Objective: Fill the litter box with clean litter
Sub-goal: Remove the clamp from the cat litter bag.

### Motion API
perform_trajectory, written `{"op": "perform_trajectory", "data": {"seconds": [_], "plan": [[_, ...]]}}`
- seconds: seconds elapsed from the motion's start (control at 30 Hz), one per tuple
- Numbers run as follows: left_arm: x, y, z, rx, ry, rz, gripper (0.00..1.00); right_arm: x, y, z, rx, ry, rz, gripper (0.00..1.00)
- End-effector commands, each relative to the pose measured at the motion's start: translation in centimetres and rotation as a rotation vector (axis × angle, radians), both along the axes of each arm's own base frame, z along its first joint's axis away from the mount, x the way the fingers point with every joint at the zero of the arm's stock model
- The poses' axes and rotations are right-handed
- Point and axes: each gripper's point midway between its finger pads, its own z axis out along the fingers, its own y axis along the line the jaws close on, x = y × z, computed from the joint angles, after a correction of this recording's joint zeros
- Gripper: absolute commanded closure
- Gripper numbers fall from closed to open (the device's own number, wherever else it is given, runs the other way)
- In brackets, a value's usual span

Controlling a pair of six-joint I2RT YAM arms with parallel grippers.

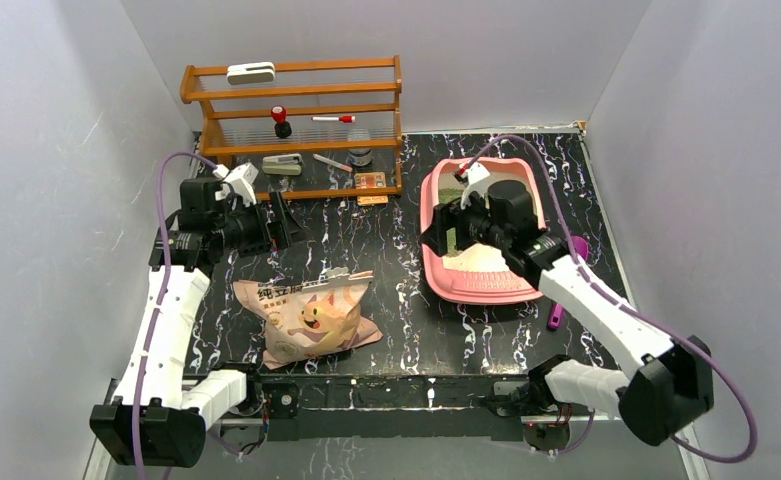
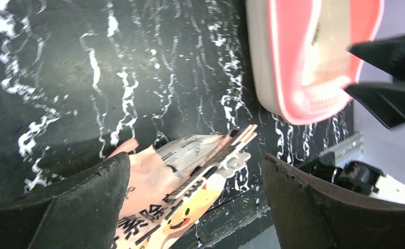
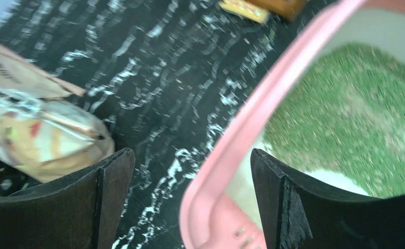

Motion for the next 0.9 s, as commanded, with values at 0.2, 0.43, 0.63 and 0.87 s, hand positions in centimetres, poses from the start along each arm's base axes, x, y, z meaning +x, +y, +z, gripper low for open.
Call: {"op": "perform_trajectory", "data": {"seconds": [0.2, 0.43, 0.63, 0.87], "plan": [[-1.9, 4.6, 0.6, 0.070, 0.029, 0.392, 0.06, -5.1, 9.9, 6.8, 0.194, -0.396, 0.524, 0.10], [-3.4, 4.8, 0.7, 0.054, 0.045, 0.425, 0.05, -7.2, 16.6, 3.6, 0.085, -0.476, 0.787, 0.05], [-3.9, 4.7, 0.3, 0.058, 0.057, 0.415, 0.04, -9.3, 19.2, 1.6, 0.078, -0.449, 0.965, 0.06], [-4.1, 4.2, 0.0, 0.034, 0.069, 0.402, 0.03, -9.8, 20.1, 1.1, 0.111, -0.415, 1.004, 0.12]]}}
